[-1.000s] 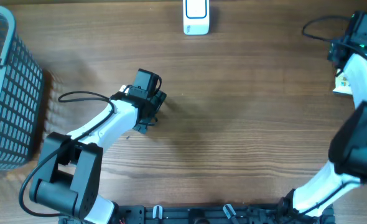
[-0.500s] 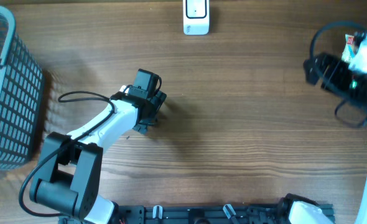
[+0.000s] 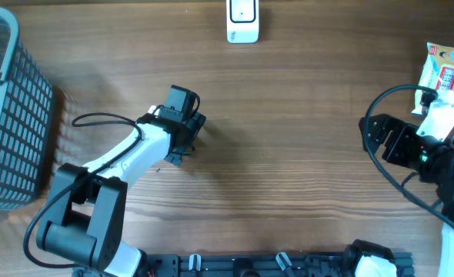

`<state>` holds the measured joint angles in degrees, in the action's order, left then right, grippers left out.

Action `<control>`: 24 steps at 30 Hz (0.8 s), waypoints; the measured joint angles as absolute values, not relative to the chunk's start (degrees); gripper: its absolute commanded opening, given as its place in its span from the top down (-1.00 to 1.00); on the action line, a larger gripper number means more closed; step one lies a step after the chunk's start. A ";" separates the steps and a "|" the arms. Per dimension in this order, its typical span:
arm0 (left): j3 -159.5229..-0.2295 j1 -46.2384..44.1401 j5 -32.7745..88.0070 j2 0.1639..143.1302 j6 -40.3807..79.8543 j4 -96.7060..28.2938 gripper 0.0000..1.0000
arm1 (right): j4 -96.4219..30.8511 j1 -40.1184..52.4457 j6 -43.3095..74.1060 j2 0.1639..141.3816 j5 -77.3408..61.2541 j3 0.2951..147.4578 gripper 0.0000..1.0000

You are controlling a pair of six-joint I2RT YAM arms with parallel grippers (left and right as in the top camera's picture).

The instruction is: Scan the item barcode

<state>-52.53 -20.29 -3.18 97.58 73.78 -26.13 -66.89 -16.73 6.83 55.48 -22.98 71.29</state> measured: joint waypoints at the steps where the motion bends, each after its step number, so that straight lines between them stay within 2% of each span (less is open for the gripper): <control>1: -52.53 -20.29 -3.18 97.58 73.80 -26.13 -1.00 | -66.89 -16.73 6.83 56.25 -23.00 71.29 -0.99; 15: -52.53 -20.29 -3.18 97.58 73.78 -26.13 -1.00 | -65.10 -16.73 6.83 73.73 -22.72 70.91 -0.99; 20: -52.53 -20.29 -3.18 97.58 73.78 -26.13 -1.00 | -62.43 -16.73 6.83 72.71 -20.86 70.65 -0.99; 24: -52.53 -20.29 -3.18 97.58 73.78 -26.13 -1.00 | -62.22 -15.99 6.79 63.37 -18.04 70.59 -0.99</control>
